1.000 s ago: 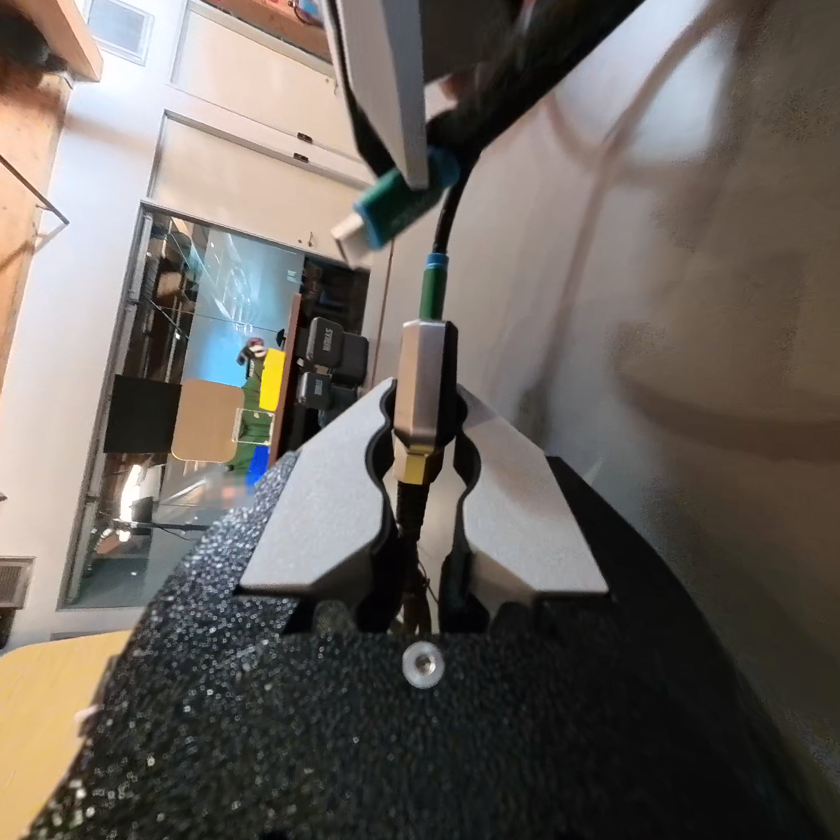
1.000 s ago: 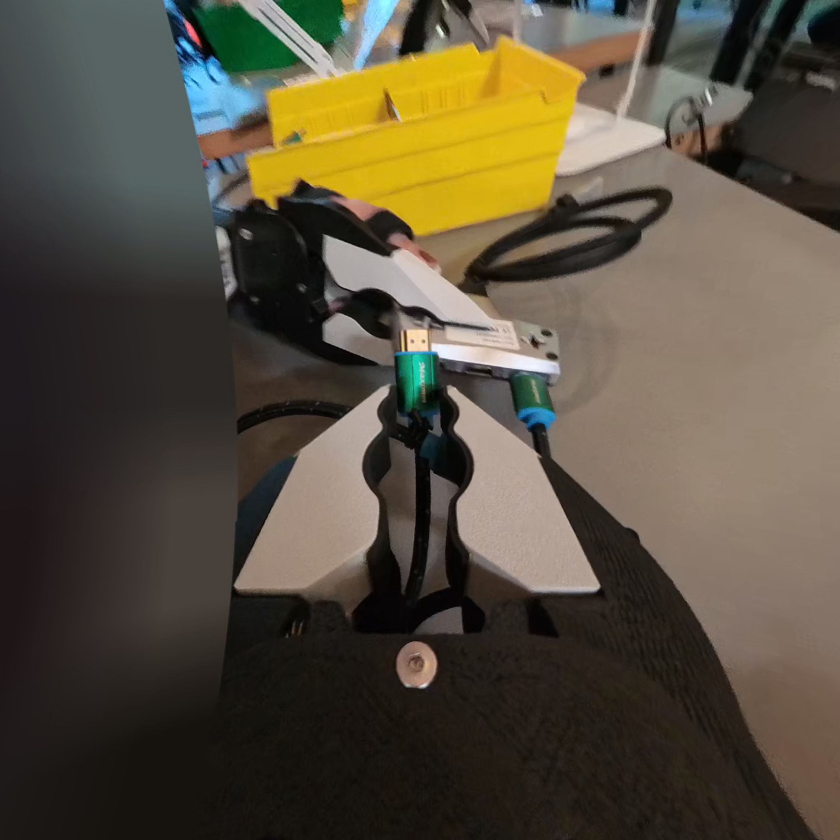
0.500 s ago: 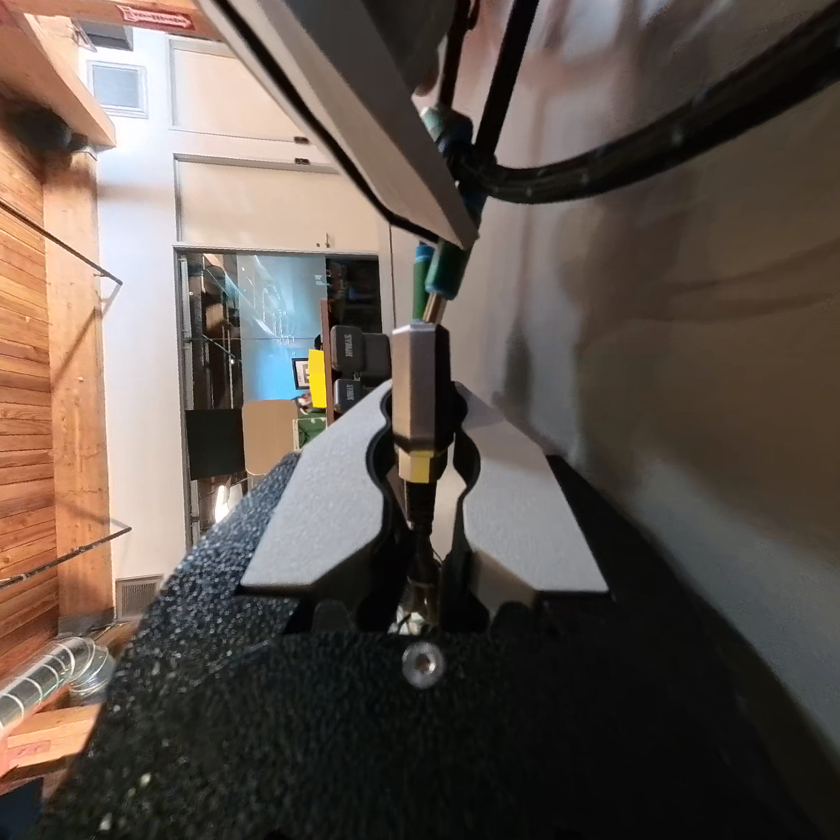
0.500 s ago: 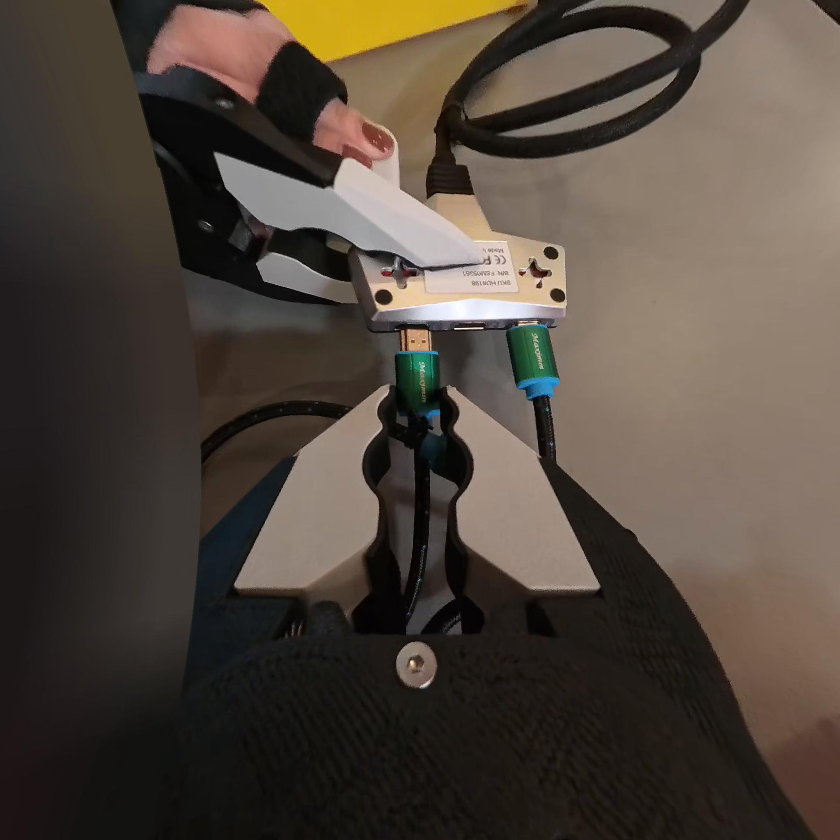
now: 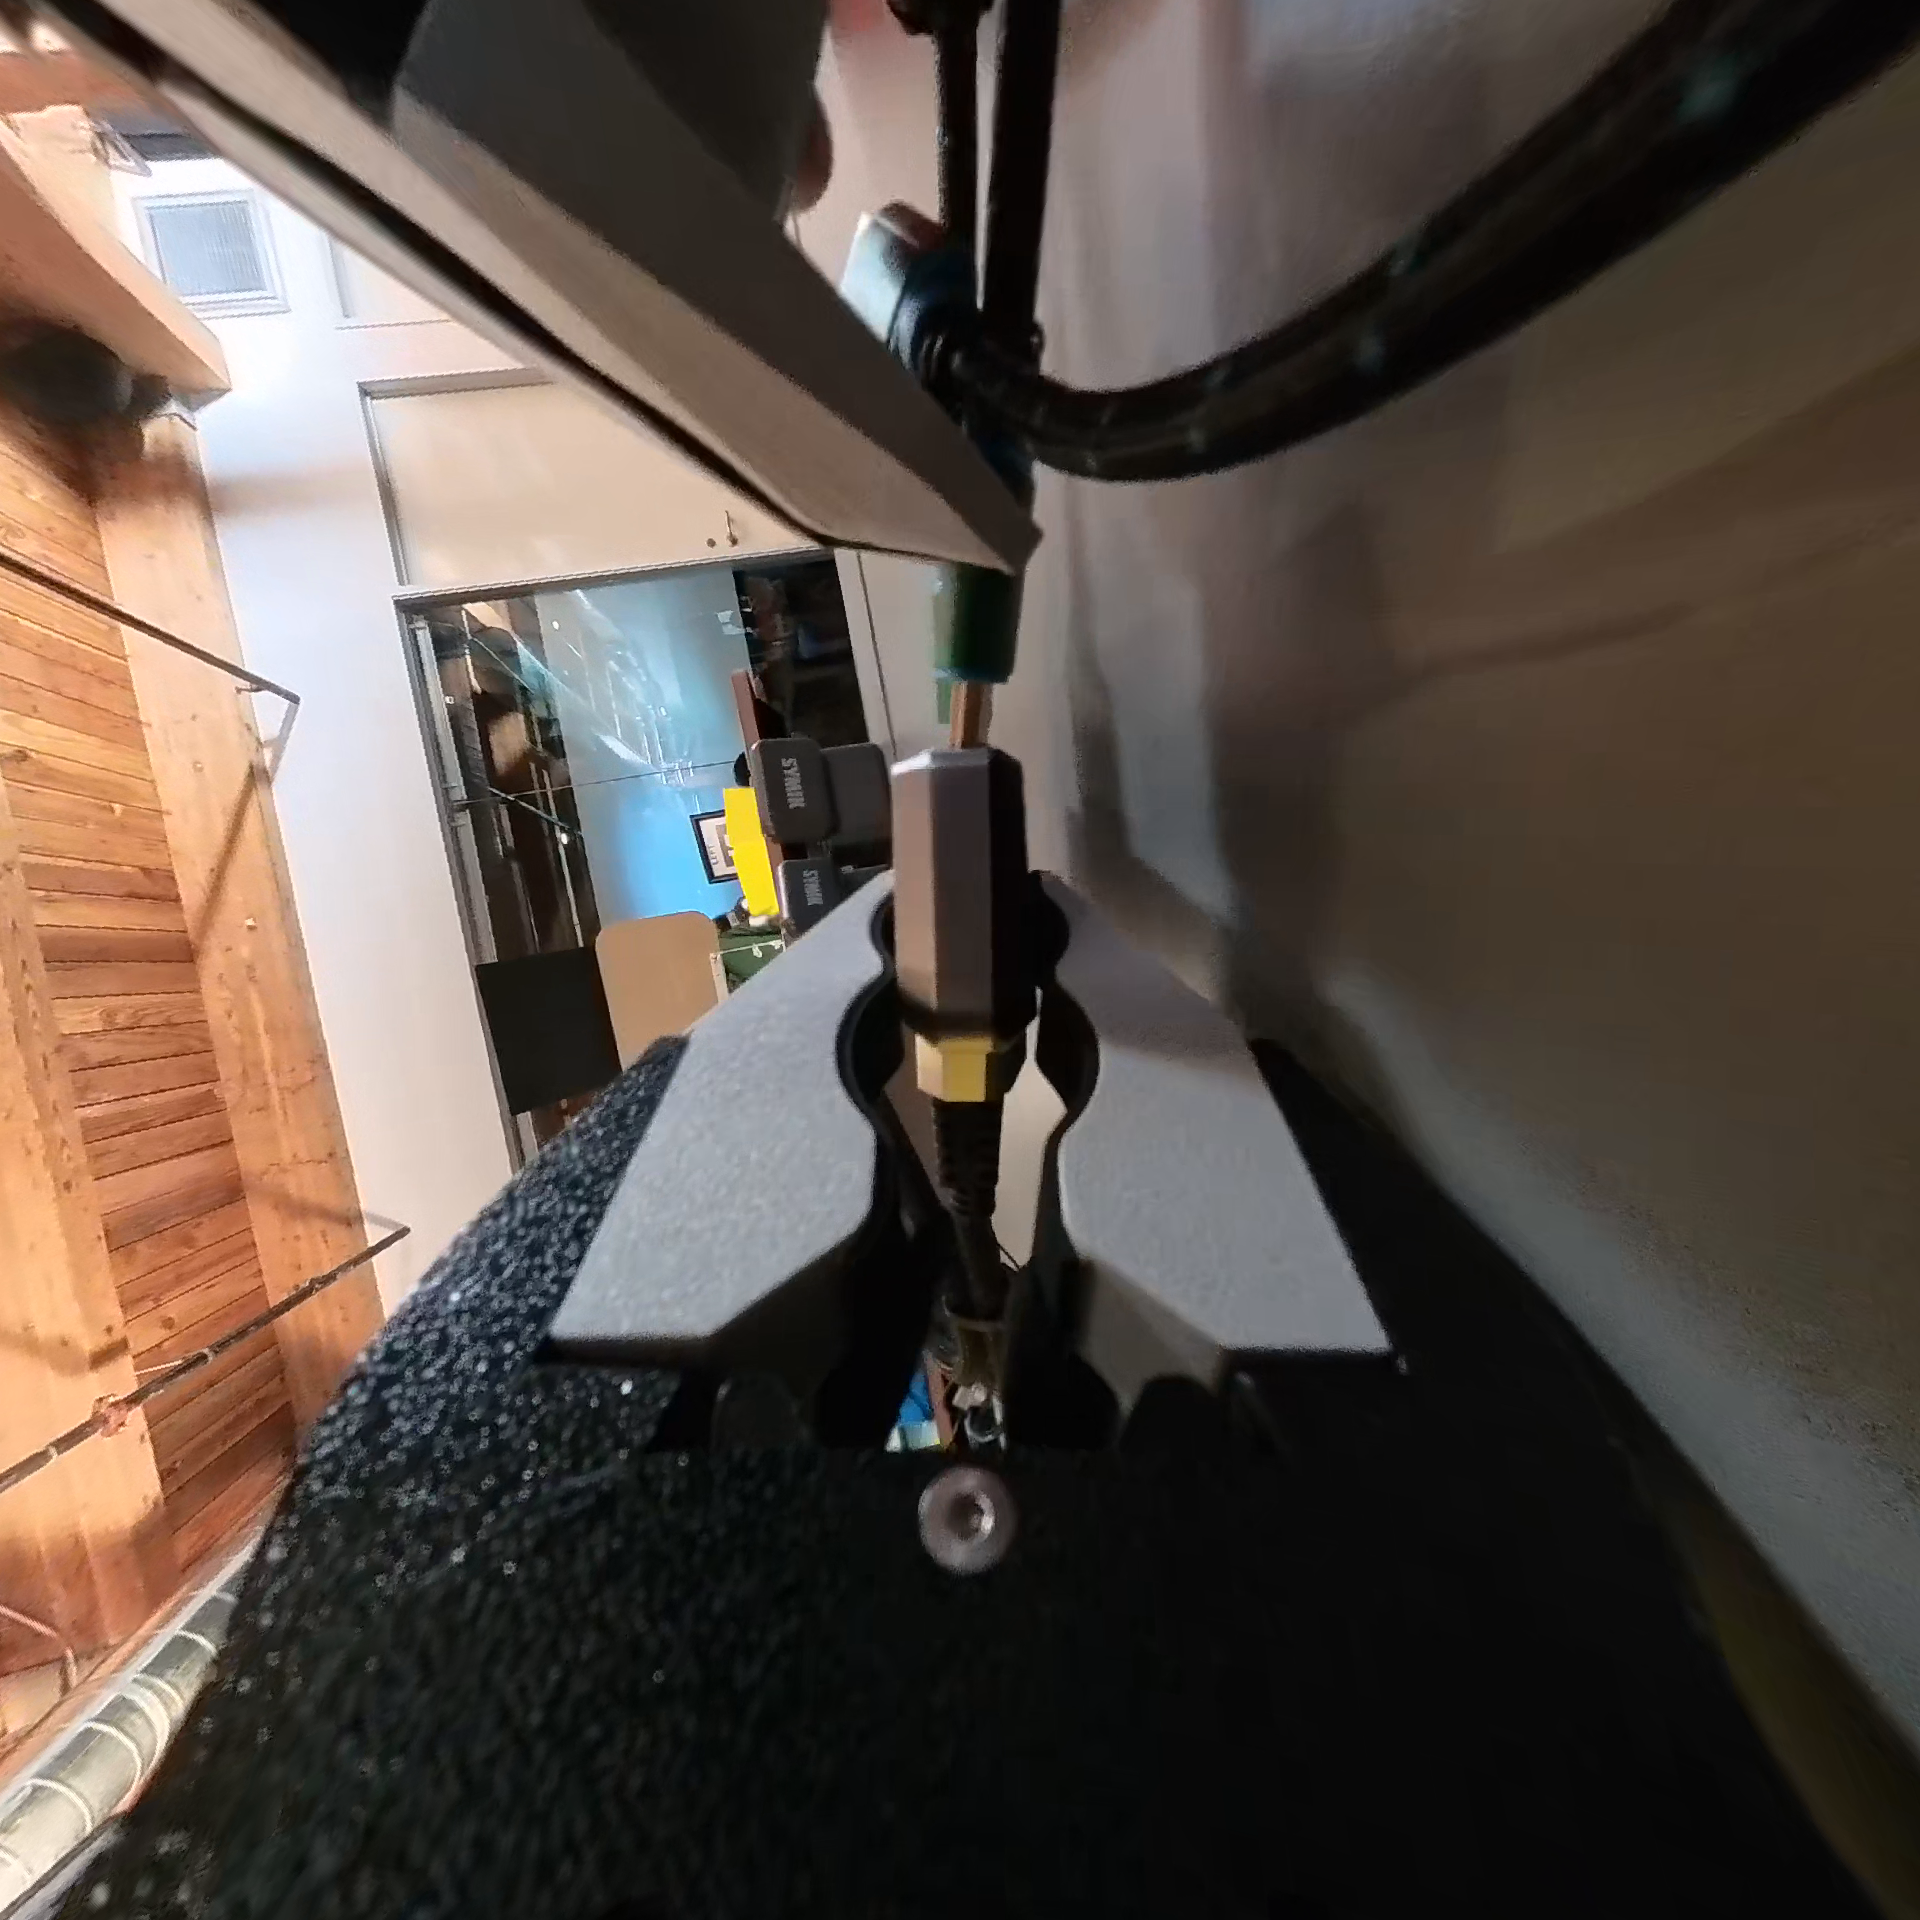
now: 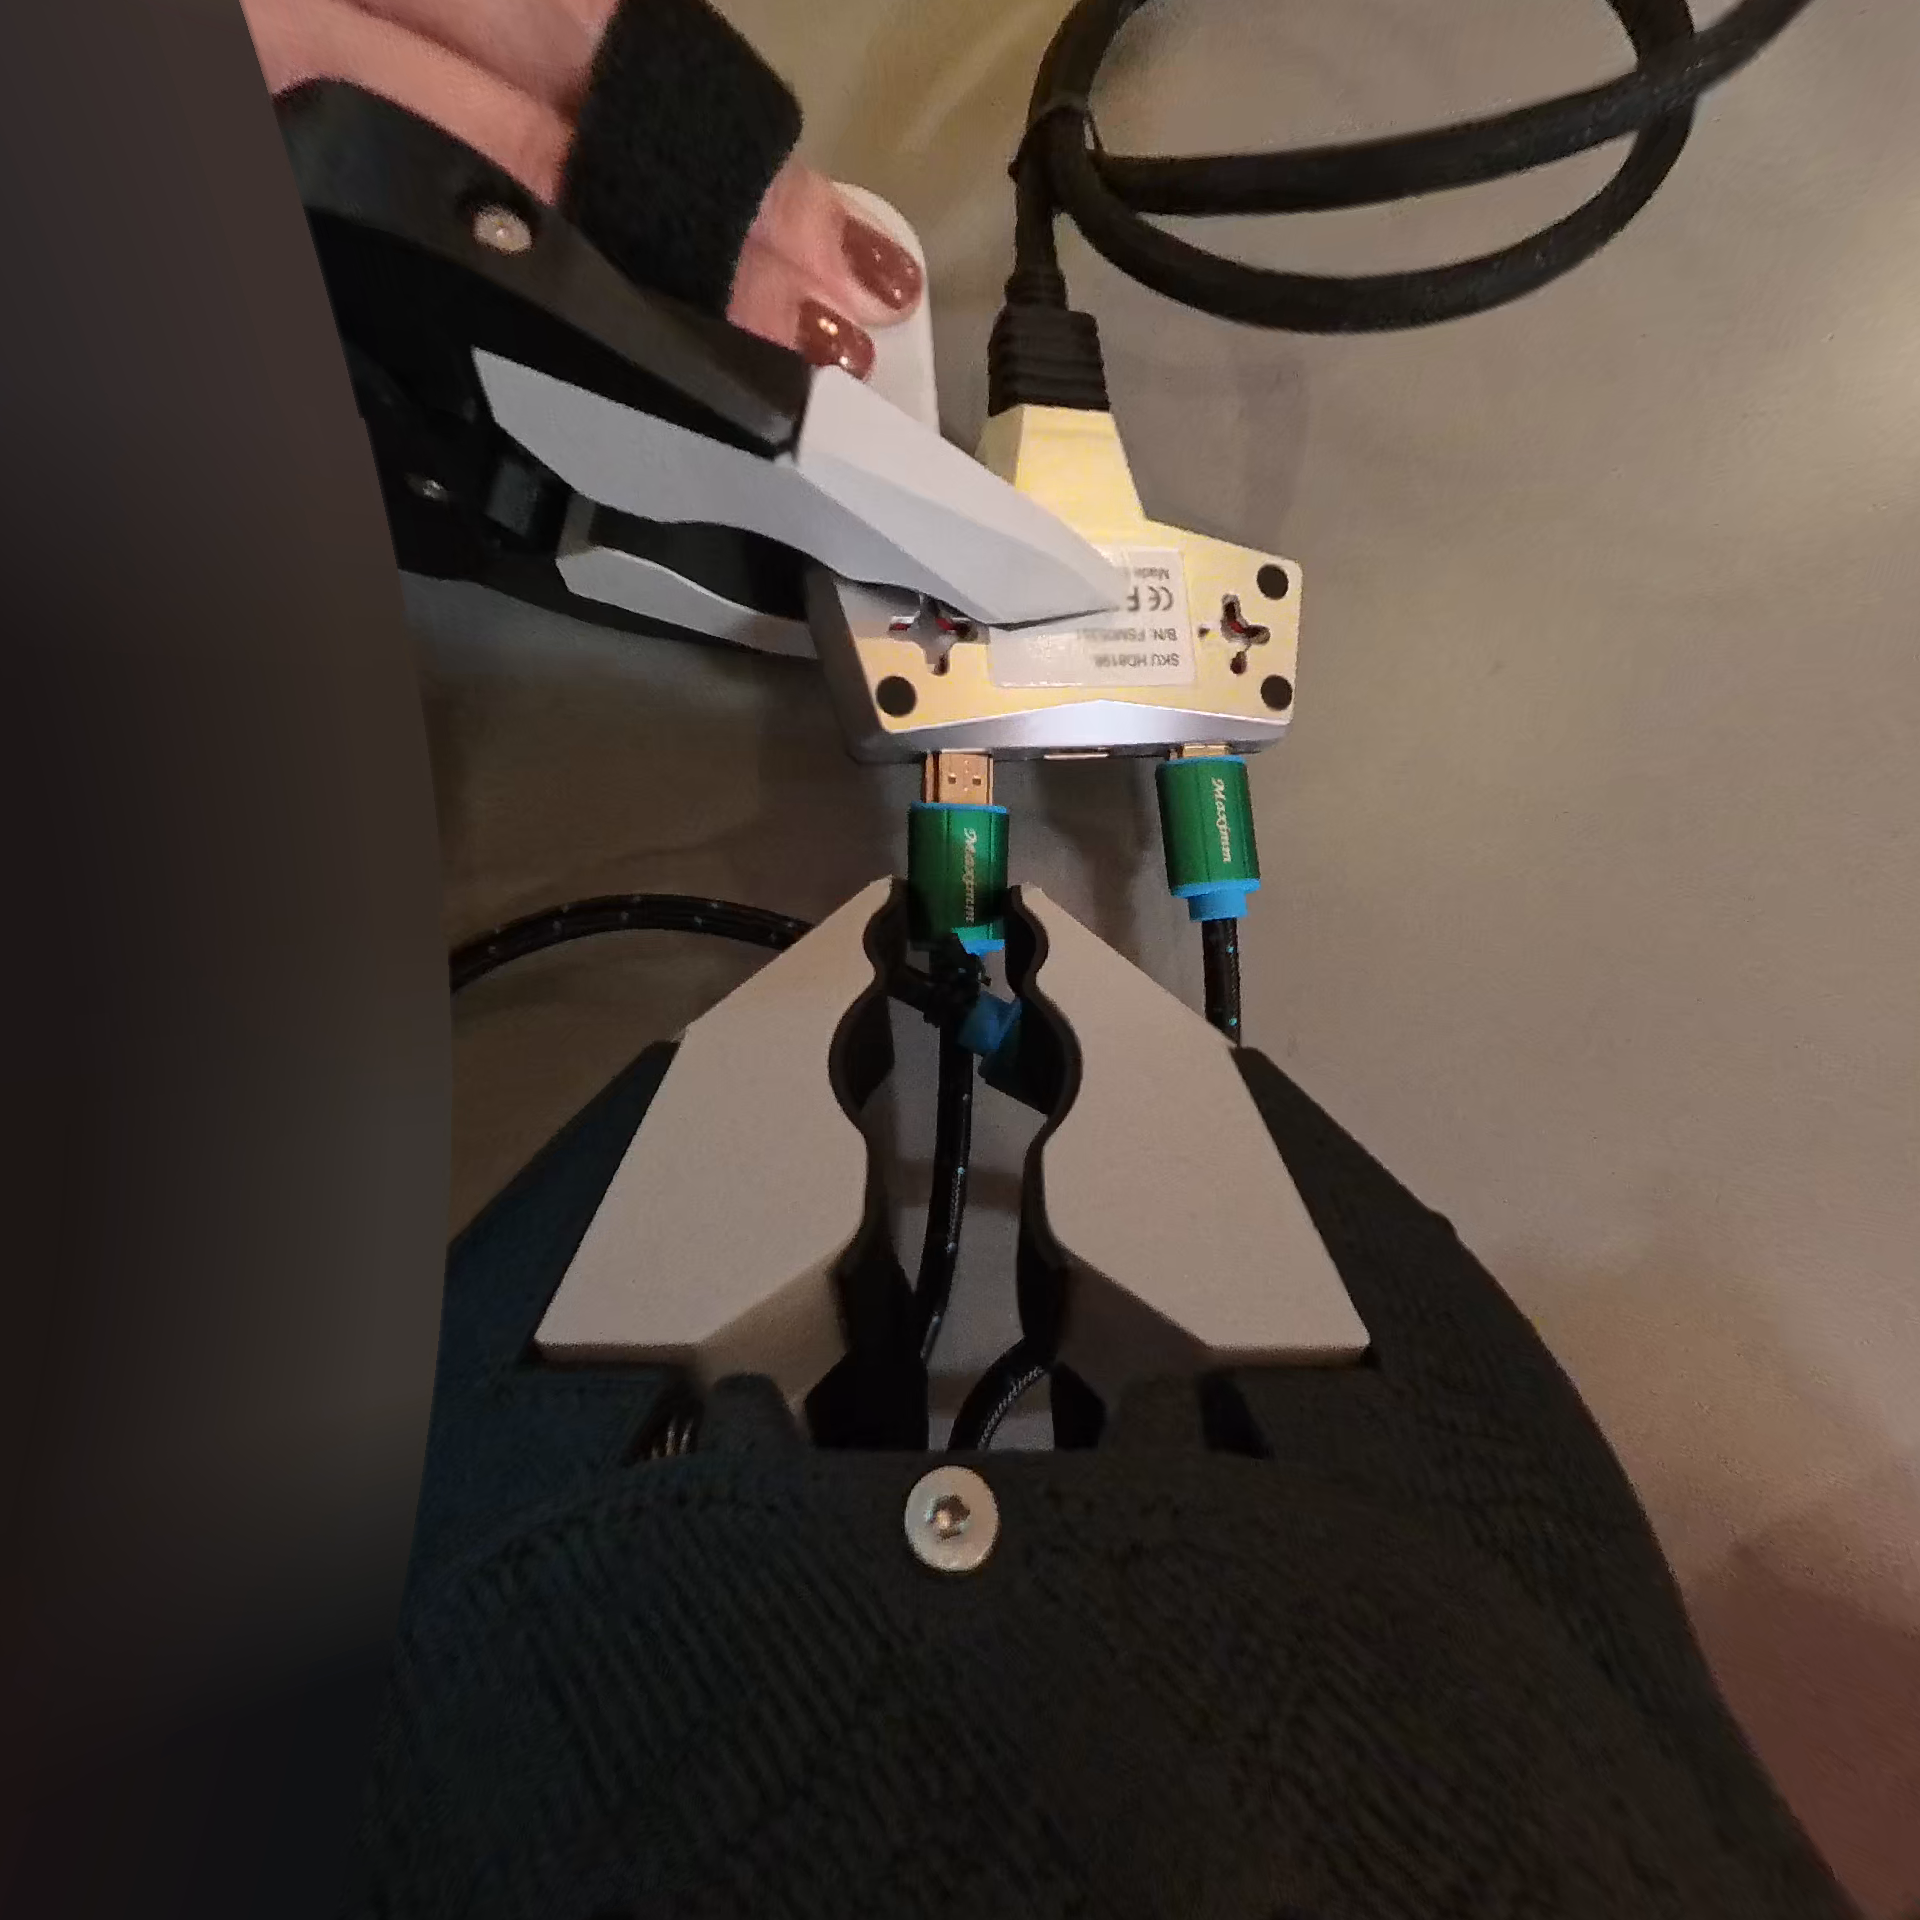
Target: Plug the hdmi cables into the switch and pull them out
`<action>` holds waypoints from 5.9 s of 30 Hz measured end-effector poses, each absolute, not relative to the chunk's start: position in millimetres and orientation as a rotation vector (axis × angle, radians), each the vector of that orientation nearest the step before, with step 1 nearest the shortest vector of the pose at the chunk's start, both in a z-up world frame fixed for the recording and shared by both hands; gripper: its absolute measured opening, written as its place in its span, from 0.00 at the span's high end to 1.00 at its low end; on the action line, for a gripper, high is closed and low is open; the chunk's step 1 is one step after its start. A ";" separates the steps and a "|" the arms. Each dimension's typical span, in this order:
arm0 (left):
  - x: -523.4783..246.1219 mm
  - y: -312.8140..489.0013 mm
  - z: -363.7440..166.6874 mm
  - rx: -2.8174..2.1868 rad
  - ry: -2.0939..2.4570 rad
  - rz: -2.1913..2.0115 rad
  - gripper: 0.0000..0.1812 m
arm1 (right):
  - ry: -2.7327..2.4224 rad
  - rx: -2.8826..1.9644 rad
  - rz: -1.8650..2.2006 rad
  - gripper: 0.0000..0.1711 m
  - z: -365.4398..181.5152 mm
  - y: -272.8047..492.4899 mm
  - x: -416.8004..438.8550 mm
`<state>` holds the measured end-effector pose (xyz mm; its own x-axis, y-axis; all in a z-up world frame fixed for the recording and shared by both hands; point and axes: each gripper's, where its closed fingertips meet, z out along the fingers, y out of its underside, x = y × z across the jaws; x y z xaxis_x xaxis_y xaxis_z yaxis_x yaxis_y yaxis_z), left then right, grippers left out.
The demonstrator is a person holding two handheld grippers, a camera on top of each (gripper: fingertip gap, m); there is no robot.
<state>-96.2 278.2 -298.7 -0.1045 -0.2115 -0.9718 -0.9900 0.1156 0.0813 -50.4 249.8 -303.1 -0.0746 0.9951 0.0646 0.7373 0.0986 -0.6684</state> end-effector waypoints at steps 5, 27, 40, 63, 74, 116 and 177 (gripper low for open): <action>-94.2 276.6 -306.0 -1.256 1.518 1.029 0.90 | -1.925 -1.651 0.621 0.90 -307.4 247.7 -48.7; -92.0 272.8 -311.0 -1.243 1.547 0.933 0.89 | -1.987 -1.576 0.600 0.91 -309.1 245.0 -48.3; -90.3 271.0 -310.9 -1.254 1.559 0.886 0.89 | -2.059 -1.448 0.479 0.92 -306.7 241.7 -48.2; -90.4 273.9 -305.7 -1.465 1.644 0.876 0.89 | -2.072 -1.399 0.400 0.93 -298.0 247.1 -46.1; -91.2 273.9 -304.7 -1.497 1.676 0.918 0.89 | -2.033 -1.417 0.410 0.94 -290.6 249.8 -47.3; -100.1 282.3 -306.9 -1.471 1.436 0.909 0.89 | -1.828 -1.327 0.359 0.87 -285.8 273.2 -53.0; -89.5 286.1 -305.0 -1.293 1.445 0.817 0.89 | -1.947 -1.802 0.615 0.98 -312.4 263.1 -12.9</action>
<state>-89.5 286.1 -305.0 0.0614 -0.3020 -0.9513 -0.9710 0.2024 -0.1270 -12.9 263.1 -312.4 -0.0761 0.9971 0.0045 0.8136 0.0647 -0.5779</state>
